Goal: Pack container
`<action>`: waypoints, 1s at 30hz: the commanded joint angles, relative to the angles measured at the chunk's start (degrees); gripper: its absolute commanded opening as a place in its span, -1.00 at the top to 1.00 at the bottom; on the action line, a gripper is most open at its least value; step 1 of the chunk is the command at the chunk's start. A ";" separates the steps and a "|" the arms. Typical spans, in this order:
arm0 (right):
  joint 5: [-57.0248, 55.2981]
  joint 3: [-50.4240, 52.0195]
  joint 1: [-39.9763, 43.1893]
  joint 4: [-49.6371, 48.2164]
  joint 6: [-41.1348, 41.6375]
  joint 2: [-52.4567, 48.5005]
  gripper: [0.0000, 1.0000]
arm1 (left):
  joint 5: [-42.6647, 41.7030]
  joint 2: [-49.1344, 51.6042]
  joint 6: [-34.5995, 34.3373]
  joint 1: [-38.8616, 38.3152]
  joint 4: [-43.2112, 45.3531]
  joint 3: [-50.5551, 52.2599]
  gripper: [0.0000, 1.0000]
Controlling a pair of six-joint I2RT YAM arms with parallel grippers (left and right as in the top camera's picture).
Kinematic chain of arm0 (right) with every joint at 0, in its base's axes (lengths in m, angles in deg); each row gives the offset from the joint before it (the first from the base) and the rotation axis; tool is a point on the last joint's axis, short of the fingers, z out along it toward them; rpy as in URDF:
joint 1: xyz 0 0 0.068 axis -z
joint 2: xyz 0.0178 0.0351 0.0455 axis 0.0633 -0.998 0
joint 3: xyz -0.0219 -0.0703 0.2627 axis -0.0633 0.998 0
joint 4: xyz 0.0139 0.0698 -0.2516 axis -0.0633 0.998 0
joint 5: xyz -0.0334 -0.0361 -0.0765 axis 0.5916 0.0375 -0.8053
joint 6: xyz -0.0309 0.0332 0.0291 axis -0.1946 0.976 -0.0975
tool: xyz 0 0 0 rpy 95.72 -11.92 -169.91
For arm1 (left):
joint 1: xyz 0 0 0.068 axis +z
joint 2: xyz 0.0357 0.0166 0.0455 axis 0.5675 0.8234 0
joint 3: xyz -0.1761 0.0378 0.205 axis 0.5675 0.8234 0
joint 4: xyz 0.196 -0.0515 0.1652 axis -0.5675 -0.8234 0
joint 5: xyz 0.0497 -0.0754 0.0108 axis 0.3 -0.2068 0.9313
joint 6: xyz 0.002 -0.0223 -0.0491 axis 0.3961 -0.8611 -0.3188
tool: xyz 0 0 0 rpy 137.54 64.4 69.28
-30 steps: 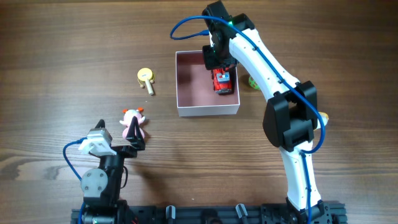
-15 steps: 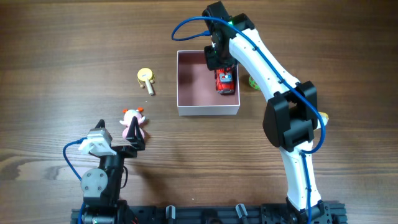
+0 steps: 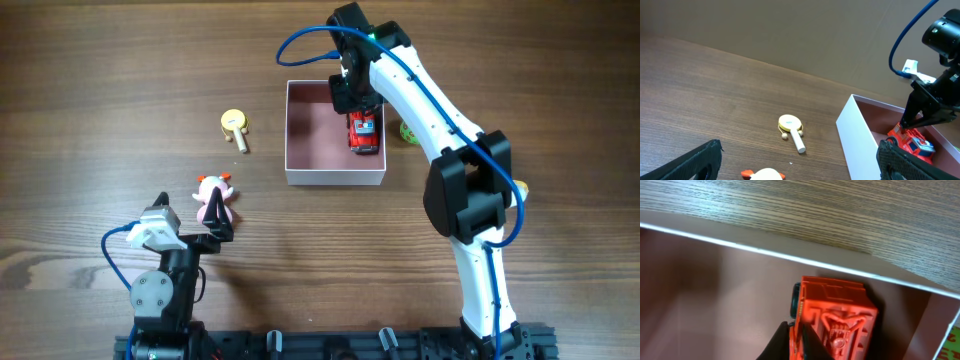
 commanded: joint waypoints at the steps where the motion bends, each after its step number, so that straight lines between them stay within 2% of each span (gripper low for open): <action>1: 1.09 -0.68 -0.11 -0.07 0.11 8.11 0.74 | 0.17 -0.37 -0.26 0.33 -0.04 0.26 -1.00; 4: -1.97 -0.68 0.11 1.36 0.15 12.92 0.66 | 0.17 -0.37 -0.26 0.33 -0.04 0.26 -1.00; 5: -3.56 -0.68 0.28 2.05 0.28 14.32 0.58 | 0.17 -0.37 -0.26 0.33 -0.04 0.26 -1.00; 7: -6.99 -0.68 0.92 3.50 0.37 16.72 0.21 | 0.17 -0.37 -0.26 0.33 -0.04 0.26 -1.00; 8: -8.85 -0.68 1.40 4.39 0.81 17.77 -0.12 | 0.17 -0.37 -0.26 0.33 -0.04 0.26 -1.00; 11: -12.90 -0.68 3.23 7.78 2.36 19.76 -0.61 | 0.17 -0.37 -0.26 0.33 -0.04 0.26 -1.00; 16: -13.40 -0.35 7.17 16.20 8.87 19.39 -0.99 | 0.17 -0.37 -0.26 0.33 -0.04 0.26 -1.00; 18: -12.61 0.52 8.46 17.59 11.19 19.23 -1.00 | 0.17 -0.37 -0.26 0.33 -0.04 0.26 -1.00; 25: -2.80 4.33 12.15 13.16 12.85 19.21 -0.99 | 0.17 -0.37 -0.26 0.33 -0.04 0.26 -1.00; 30: -0.17 8.02 13.11 8.68 23.32 19.15 -0.99 | 0.15 -0.37 -0.26 0.33 -0.04 0.26 -1.00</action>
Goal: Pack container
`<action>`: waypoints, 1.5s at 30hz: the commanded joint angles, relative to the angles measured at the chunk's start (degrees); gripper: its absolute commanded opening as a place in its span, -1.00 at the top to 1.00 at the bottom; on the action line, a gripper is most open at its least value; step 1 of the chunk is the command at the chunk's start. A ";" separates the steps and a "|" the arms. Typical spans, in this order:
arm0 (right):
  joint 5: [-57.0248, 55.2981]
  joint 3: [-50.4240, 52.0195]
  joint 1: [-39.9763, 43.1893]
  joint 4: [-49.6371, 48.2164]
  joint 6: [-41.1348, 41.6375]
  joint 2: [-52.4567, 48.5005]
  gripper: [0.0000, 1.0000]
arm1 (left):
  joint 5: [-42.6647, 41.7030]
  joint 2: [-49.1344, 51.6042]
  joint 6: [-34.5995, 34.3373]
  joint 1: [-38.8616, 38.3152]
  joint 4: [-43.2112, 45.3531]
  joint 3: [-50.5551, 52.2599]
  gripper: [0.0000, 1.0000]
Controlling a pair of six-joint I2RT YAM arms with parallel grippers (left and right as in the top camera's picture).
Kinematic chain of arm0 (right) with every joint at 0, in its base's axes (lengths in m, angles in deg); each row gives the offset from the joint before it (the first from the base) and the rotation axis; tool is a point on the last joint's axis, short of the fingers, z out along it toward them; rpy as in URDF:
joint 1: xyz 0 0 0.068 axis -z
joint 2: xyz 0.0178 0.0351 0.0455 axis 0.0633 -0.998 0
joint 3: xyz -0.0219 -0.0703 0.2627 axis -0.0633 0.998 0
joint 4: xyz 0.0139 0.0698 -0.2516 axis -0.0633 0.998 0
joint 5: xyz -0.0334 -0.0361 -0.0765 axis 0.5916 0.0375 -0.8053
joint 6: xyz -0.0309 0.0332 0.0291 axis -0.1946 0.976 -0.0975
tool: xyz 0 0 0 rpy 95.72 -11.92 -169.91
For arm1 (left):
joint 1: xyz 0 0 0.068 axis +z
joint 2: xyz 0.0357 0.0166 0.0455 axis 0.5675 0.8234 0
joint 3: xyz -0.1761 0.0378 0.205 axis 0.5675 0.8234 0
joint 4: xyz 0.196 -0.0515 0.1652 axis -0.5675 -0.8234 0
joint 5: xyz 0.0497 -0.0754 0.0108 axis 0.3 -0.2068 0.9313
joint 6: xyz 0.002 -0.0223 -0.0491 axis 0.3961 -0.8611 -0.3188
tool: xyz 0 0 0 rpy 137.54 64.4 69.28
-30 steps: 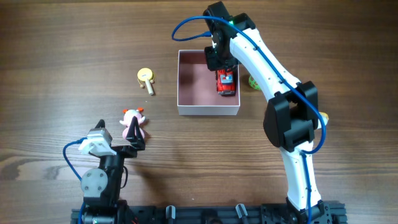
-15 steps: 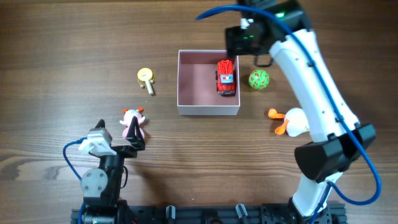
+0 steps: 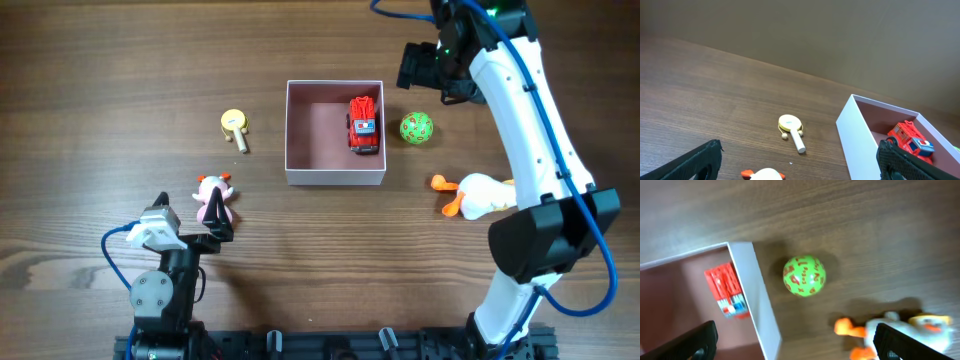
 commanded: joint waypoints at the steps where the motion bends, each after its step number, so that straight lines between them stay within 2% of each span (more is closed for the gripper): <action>1: 5.79 3.34 0.46 -2.89 9.27 -1.11 -0.99 | 0.17 -0.37 -0.26 0.33 -0.04 0.26 -1.00; 5: 6.27 7.30 0.44 -5.03 9.77 -1.20 -0.99 | 0.17 -0.37 -0.26 0.33 -0.04 0.26 -0.99; 9: 0.68 12.94 0.55 -5.70 26.38 -1.22 -0.99 | 0.17 -0.37 -0.26 0.33 -0.04 0.26 -1.00; 12: 1.07 17.59 0.52 -9.68 31.82 -1.22 -0.99 | 0.17 -0.37 -0.26 0.33 -0.04 0.26 -0.99; 18: 3.39 23.89 0.55 -15.50 36.96 -1.22 -1.00 | 0.17 -0.37 -0.26 0.33 -0.04 0.26 -1.00; 27: 3.98 27.52 2.16 -22.34 35.69 -1.33 -0.99 | 0.17 -0.37 -0.26 0.33 -0.04 0.26 -1.00; 45: 8.50 28.00 3.74 -24.35 32.57 -6.99 -0.99 | 0.17 -0.37 -0.26 0.33 -0.04 0.26 -1.00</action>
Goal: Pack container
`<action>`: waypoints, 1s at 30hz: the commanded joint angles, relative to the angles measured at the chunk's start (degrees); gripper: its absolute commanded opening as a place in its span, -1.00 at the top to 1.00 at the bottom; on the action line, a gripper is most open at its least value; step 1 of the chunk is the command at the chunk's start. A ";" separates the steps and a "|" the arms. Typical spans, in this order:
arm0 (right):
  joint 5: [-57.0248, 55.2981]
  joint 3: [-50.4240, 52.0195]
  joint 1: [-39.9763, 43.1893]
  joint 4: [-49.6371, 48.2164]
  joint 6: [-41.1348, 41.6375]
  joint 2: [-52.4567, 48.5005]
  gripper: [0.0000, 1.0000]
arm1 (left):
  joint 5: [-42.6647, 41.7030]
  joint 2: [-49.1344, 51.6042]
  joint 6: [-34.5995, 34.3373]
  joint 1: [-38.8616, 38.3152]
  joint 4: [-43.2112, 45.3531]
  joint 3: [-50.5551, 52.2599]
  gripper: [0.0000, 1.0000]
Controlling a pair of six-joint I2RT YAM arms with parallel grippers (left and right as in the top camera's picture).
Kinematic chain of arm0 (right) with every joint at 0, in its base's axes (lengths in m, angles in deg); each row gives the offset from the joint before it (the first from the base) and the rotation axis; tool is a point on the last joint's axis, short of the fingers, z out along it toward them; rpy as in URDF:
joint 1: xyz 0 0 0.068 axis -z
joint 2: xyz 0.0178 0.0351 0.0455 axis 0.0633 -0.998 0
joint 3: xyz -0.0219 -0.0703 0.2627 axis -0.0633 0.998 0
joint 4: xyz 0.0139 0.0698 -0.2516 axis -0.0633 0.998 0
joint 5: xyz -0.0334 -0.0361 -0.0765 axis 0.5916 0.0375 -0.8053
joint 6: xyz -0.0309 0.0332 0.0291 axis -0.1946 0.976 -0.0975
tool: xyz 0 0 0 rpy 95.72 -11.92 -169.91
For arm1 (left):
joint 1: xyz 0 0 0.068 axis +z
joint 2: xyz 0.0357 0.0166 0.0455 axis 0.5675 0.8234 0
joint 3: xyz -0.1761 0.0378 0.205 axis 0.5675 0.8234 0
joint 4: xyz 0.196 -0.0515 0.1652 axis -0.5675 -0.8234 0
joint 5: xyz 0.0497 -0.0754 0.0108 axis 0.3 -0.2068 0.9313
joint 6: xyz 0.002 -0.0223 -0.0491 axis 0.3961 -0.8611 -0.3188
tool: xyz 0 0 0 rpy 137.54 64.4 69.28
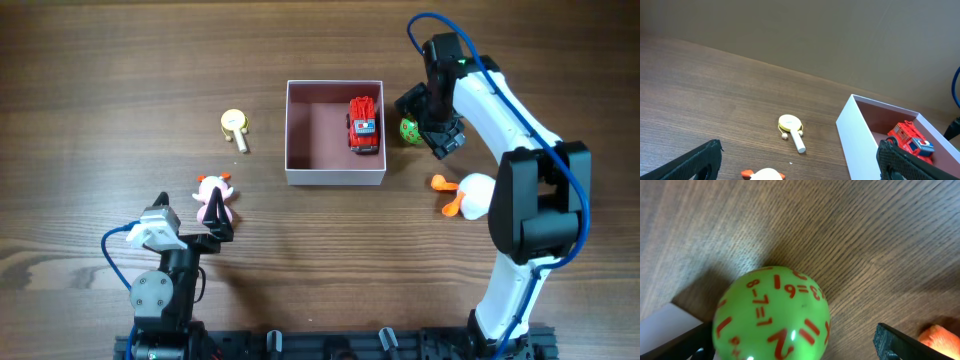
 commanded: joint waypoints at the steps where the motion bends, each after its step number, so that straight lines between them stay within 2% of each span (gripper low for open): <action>1: 1.25 0.52 -0.20 -0.17 -0.70 -1.66 -0.99 | 0.15 -0.37 -0.26 0.33 -0.04 0.26 -1.00; 5: 1.44 0.52 -0.17 -0.35 -1.81 -2.25 -0.96 | 0.15 -0.37 -0.26 0.33 -0.04 0.26 -1.00; 8: 1.44 0.52 -0.17 -0.46 -2.21 -2.25 -0.72 | 0.15 -0.37 -0.26 0.33 -0.04 0.26 -1.00; 10: 1.46 0.50 -0.17 -0.46 -2.43 -2.25 -0.49 | 0.15 -0.37 -0.26 0.33 -0.04 0.26 -1.00; 12: 1.44 0.50 -0.17 -0.52 -3.34 -2.25 -0.42 | 0.15 -0.37 -0.26 0.33 -0.04 0.26 -0.99; 15: 1.44 0.50 -0.17 -0.50 -4.79 -2.25 -0.45 | 0.15 -0.37 -0.26 0.33 -0.04 0.26 -0.99; 20: 1.44 0.50 -0.17 -0.46 -4.92 -2.25 -0.64 | 0.15 -0.37 -0.26 0.33 -0.04 0.26 -0.99; 26: 1.90 0.07 -0.11 0.24 -6.45 -2.21 -0.99 | 0.15 -0.37 -0.26 0.33 -0.04 0.26 -1.00; 30: 1.77 -3.69 0.72 3.50 -6.88 -1.62 -1.00 | 0.15 -0.37 -0.26 0.33 -0.04 0.26 -1.00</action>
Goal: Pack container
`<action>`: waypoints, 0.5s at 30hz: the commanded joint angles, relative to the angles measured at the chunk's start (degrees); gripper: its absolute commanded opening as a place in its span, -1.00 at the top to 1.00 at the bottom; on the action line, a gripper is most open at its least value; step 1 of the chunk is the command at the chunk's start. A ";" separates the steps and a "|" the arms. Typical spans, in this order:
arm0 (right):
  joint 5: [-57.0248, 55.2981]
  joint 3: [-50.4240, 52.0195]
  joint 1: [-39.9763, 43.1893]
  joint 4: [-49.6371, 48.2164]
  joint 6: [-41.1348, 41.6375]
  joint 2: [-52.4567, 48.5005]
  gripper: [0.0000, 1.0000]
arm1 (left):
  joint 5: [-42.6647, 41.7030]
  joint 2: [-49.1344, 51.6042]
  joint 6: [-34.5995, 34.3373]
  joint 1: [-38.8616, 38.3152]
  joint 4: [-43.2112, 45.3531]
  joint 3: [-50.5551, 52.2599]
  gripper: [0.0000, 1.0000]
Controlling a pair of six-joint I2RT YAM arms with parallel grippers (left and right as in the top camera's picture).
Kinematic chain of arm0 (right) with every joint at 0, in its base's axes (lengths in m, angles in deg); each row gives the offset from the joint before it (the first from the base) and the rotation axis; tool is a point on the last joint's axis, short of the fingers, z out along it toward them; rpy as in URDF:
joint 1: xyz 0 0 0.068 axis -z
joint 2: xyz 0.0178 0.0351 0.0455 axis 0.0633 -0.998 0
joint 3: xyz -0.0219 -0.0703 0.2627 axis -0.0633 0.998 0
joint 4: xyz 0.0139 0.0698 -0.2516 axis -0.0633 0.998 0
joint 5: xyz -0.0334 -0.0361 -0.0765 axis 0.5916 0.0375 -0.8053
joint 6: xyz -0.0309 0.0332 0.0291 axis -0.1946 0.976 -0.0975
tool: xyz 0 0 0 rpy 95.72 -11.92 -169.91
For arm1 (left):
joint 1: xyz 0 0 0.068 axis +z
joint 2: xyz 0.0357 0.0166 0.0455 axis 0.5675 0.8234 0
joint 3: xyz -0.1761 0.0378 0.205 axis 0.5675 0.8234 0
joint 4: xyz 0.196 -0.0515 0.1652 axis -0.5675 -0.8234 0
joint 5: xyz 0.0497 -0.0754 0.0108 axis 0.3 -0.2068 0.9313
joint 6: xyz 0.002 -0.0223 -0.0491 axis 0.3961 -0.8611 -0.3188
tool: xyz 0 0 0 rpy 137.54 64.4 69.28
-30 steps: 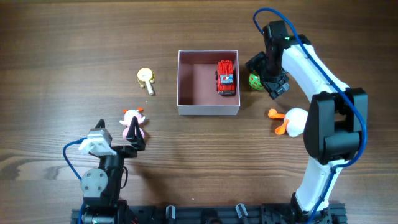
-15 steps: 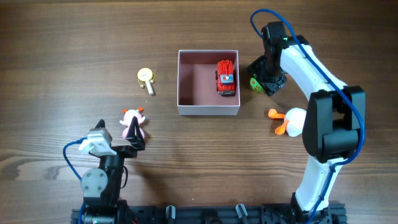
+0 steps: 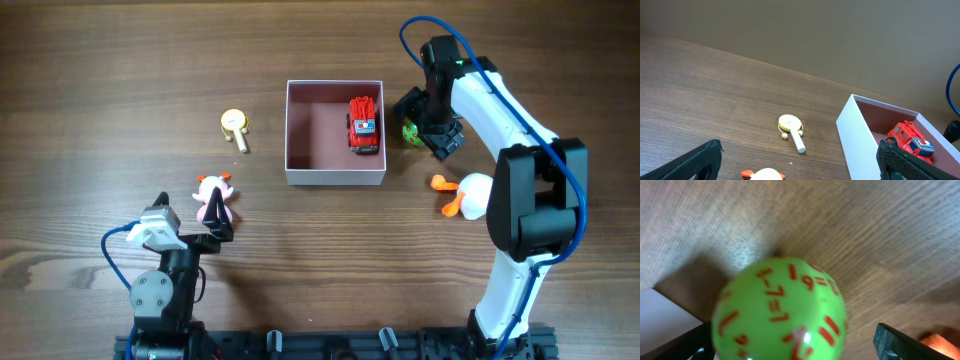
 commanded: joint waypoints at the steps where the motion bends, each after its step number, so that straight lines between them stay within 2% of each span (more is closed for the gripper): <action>1: 0.02 -5.14 1.07 3.32 -1.20 -0.35 -1.00 | 0.15 -0.37 -0.26 0.33 -0.04 0.26 -1.00; 7: -6.84 -15.04 3.34 14.75 -0.04 3.26 -1.00 | 0.15 -0.37 -0.26 0.33 -0.04 0.26 -0.99; 13: -12.52 -16.39 6.14 25.31 12.39 10.95 -1.00 | 0.15 -0.37 -0.26 0.33 -0.04 0.26 -1.00; 15: -14.19 -16.39 6.75 28.46 13.79 12.76 -1.00 | 0.15 -0.37 -0.26 0.33 -0.04 0.26 -1.00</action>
